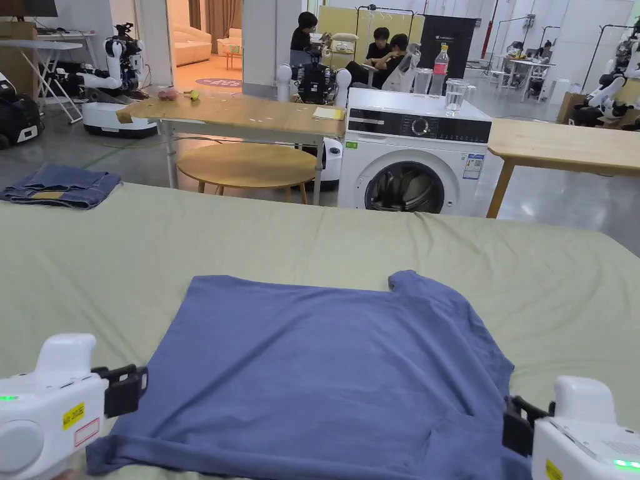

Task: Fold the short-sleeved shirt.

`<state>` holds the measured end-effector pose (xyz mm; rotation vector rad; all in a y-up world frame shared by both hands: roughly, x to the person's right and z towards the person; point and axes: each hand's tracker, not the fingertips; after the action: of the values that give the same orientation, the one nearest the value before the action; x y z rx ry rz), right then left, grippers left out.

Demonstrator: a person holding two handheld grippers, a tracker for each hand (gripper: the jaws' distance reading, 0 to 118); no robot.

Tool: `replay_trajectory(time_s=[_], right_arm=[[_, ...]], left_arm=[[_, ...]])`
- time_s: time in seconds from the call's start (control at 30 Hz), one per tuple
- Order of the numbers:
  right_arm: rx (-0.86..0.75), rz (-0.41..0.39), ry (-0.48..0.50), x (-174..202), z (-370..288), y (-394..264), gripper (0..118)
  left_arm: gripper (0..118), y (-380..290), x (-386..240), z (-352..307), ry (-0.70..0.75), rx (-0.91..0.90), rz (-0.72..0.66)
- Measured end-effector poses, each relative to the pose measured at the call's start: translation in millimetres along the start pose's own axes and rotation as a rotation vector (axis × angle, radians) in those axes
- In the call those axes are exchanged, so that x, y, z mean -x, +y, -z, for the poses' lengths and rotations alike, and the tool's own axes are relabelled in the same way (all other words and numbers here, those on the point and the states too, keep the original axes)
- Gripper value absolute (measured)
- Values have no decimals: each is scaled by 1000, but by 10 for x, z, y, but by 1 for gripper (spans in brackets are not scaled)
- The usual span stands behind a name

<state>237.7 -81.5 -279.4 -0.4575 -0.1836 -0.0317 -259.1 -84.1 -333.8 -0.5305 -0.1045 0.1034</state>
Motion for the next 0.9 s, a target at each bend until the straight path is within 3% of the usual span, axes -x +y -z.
replay_trajectory(time_s=[0.07, 0.13, 0.17, 0.2, 0.23, 0.5, 0.77, 0.8, 0.83, 0.87, 0.9], right_arm=[[-69, 8, 16, 163, -29, 64, 47], [-130, 7, 34, 334, -51, 117, 30], [-145, 12, 35, 394, -55, 130, 11], [-157, 14, 32, 458, -62, 138, 2], [-169, 20, 35, 499, -58, 143, 0], [-168, 14, 69, 655, -68, 122, 0], [-99, -18, 70, 593, 24, -21, 0], [-93, -23, 66, 584, 35, -40, 0], [-88, -25, 63, 573, 44, -50, 0], [-80, -24, 64, 557, 55, -57, 0], [-71, -20, 64, 540, 61, -66, 0]], left_arm=[[45, 35, -173, -45, -2, -65, 28], [39, 24, -294, -49, 18, -147, 38], [22, 27, -359, -58, 27, -175, 43], [8, 36, -441, -72, 42, -188, 62], [0, 41, -501, -82, 54, -196, 75], [0, 78, -481, -202, 70, -142, 55], [0, 151, 244, 63, 42, 213, -70], [1, 147, 292, 100, 39, 257, -99], [16, 137, 364, 142, 31, 284, -112], [42, 123, 444, 197, 26, 321, -130], [51, 103, 512, 283, 32, 371, -144]])
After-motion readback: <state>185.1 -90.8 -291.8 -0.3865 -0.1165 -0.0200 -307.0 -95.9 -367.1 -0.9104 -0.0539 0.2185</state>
